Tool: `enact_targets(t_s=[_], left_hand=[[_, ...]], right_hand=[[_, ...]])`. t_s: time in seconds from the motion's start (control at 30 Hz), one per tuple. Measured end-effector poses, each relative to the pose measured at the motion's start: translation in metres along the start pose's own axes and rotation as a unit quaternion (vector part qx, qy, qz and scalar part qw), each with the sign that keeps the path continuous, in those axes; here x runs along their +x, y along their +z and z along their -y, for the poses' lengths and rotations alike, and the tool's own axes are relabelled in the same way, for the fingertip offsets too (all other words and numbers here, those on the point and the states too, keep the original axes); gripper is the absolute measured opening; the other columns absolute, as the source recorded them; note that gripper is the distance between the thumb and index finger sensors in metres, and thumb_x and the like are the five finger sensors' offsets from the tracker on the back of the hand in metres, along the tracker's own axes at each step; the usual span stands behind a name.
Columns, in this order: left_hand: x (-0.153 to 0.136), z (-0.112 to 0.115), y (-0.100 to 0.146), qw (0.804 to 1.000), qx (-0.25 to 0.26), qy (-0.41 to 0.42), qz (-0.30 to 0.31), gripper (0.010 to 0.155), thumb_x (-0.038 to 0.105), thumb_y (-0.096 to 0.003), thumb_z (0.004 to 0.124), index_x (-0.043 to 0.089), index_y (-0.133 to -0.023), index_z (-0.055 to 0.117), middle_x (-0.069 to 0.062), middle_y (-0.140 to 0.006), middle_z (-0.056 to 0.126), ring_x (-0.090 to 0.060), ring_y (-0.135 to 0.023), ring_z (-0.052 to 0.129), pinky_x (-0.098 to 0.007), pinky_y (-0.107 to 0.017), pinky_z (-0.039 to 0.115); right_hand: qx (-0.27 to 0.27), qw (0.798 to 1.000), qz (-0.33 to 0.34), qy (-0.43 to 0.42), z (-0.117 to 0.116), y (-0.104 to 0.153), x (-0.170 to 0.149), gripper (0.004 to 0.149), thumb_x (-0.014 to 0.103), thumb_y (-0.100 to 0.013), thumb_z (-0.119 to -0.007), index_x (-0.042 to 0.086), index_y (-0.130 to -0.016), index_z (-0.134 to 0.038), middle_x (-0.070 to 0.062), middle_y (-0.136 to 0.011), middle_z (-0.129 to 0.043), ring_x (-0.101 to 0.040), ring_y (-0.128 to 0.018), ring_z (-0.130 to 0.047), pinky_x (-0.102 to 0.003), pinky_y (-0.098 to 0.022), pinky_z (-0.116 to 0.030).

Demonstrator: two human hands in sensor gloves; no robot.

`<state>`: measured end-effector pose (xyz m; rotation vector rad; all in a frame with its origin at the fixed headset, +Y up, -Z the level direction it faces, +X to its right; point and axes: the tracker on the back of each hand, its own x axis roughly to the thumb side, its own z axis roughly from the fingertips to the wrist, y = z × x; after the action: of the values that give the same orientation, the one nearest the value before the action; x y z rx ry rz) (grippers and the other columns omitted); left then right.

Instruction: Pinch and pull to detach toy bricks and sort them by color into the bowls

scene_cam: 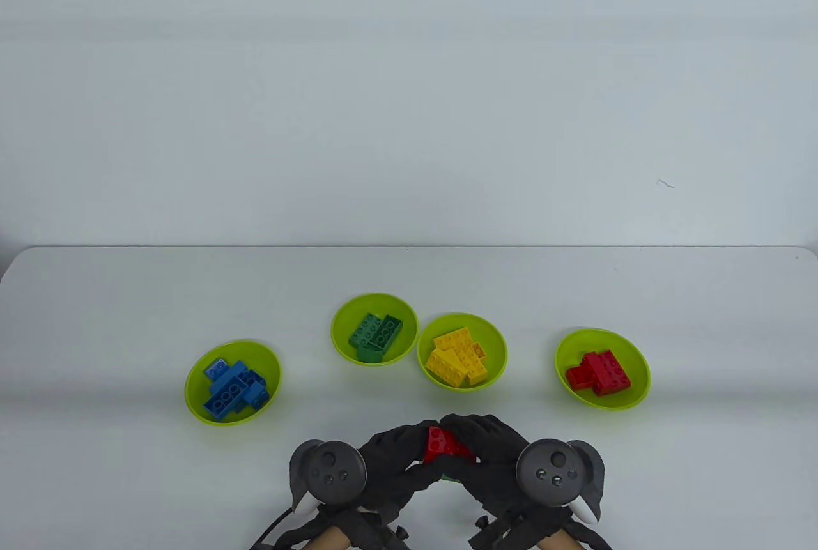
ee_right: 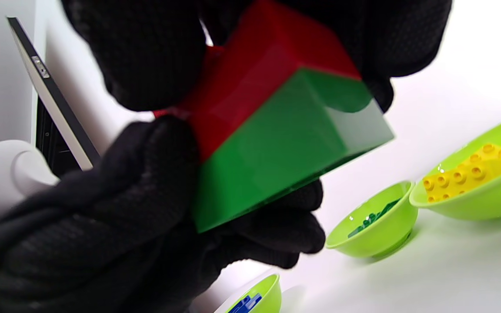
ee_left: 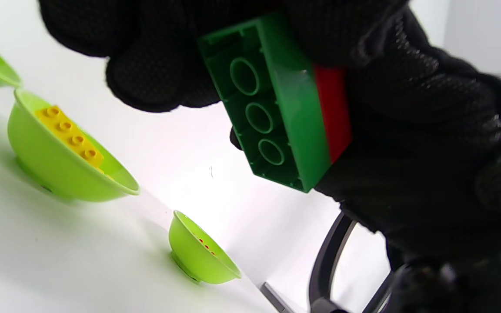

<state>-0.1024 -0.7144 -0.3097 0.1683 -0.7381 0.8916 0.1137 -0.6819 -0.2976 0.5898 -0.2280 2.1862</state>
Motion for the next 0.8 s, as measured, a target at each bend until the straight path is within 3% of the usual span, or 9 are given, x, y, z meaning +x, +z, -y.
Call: enact_targets(t_s=[0.1,0.17,0.37,0.5,0.8], left_hand=[[0.001,-0.002,0.001,0.999,-0.005,-0.039,0.029,0.067,0.038,-0.0432,0.074,-0.002,-0.097,0.068,-0.027,-0.086,0.084,-0.039,-0.072,0.091,-0.055,-0.059,0.071],[0.000,-0.002,0.001,1.000,-0.005,-0.017,0.017,0.067,0.039,-0.0437,0.074,-0.002,-0.097,0.068,-0.027,-0.086,0.084,-0.039,-0.072,0.091,-0.055,-0.059,0.071],[-0.007,-0.002,0.002,0.998,0.022,0.046,-0.027,0.067,0.039,-0.0453,0.074,-0.002,-0.098,0.067,-0.027,-0.086,0.084,-0.040,-0.072,0.090,-0.055,-0.059,0.070],[-0.008,-0.008,0.003,0.998,0.037,0.043,-0.025,0.067,0.039,-0.0453,0.074,-0.002,-0.098,0.067,-0.027,-0.086,0.084,-0.040,-0.072,0.090,-0.055,-0.058,0.070],[-0.009,-0.014,0.004,0.997,0.051,0.046,-0.026,0.067,0.040,-0.0453,0.075,-0.001,-0.098,0.067,-0.027,-0.086,0.084,-0.040,-0.073,0.090,-0.055,-0.059,0.070]], right_hand=[[0.015,0.998,-0.026,-0.058,0.001,-0.001,-0.006,0.058,0.039,-0.045,-0.080,0.001,-0.089,-0.081,-0.023,-0.080,-0.090,-0.041,-0.070,-0.090,-0.057,-0.062,-0.067],[0.011,0.996,-0.034,-0.078,0.002,-0.001,-0.008,0.058,0.038,-0.045,-0.081,0.000,-0.089,-0.081,-0.024,-0.080,-0.090,-0.042,-0.070,-0.089,-0.057,-0.062,-0.067],[-0.024,1.000,-0.017,-0.006,0.012,-0.004,-0.003,0.059,0.038,-0.047,-0.080,0.003,-0.094,-0.076,-0.022,-0.087,-0.086,-0.041,-0.075,-0.087,-0.056,-0.064,-0.065],[-0.069,0.996,-0.038,0.049,0.038,-0.013,-0.015,0.059,0.035,-0.047,-0.080,0.003,-0.096,-0.073,-0.023,-0.089,-0.084,-0.042,-0.077,-0.085,-0.056,-0.065,-0.064],[-0.122,0.958,-0.152,0.212,0.097,-0.035,-0.074,0.059,0.033,-0.048,-0.080,0.004,-0.098,-0.071,-0.023,-0.092,-0.081,-0.042,-0.079,-0.083,-0.056,-0.067,-0.062]])
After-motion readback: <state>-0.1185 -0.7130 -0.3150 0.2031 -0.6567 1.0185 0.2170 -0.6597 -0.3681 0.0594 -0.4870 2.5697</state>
